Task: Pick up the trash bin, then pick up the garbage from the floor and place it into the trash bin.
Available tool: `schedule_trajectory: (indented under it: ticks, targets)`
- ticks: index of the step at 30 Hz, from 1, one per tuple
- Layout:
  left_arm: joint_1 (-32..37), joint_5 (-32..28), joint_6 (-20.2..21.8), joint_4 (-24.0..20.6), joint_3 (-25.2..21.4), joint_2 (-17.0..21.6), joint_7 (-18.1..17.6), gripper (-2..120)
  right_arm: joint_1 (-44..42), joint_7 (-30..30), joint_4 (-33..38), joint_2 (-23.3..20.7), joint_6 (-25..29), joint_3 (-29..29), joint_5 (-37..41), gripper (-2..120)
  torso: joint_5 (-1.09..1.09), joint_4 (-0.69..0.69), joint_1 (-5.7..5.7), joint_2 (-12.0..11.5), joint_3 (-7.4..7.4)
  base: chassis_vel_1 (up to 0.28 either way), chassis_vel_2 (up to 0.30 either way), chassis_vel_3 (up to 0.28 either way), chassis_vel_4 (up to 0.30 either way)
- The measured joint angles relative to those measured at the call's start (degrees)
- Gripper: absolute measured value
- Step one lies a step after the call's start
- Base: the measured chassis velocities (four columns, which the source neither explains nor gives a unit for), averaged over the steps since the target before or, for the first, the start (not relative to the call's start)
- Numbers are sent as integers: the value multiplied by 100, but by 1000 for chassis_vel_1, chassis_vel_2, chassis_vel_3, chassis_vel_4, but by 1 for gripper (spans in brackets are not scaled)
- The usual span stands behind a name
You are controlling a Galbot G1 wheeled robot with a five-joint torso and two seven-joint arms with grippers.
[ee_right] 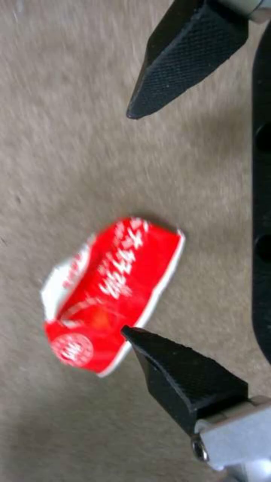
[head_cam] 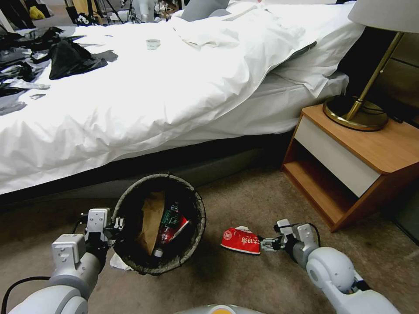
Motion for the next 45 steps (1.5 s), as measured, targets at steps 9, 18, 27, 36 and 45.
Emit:
schedule_trajectory:
  ticks: [9, 18, 27, 36, 45]
  targets:
    - [0, 0, 0, 0, 0, 0, 0, 1, 334, -77, -695, 536, 370, -711, -592, 100, -1, 0, 0, 0, -1, 0, 0, 0, 0]
    - [0, 0, 0, 0, 0, 0, 0, 1, 689, -18, -1018, 664, 549, -976, -763, 100, -1, 0, 0, 0, 0, 0, 0, 0, 0]
    - [0, 0, 0, 0, 0, 0, 0, 1, 1178, -6, -1542, 758, 667, -1261, -933, 100, 0, 1, 0, 0, 0, 0, 0, 0, 0]
    - [0, 0, 0, 0, 0, 0, 0, 1, 1520, -176, -2136, 825, 804, -1354, -1201, 100, 0, 0, 0, 0, 0, 0, 0, 0, 0]
    - [-1, 0, 0, 0, 0, 0, 0, 1, 1575, -283, -2377, 903, 903, -1349, -1309, 100, 0, 0, 0, 0, 0, 0, 0, 0, 0]
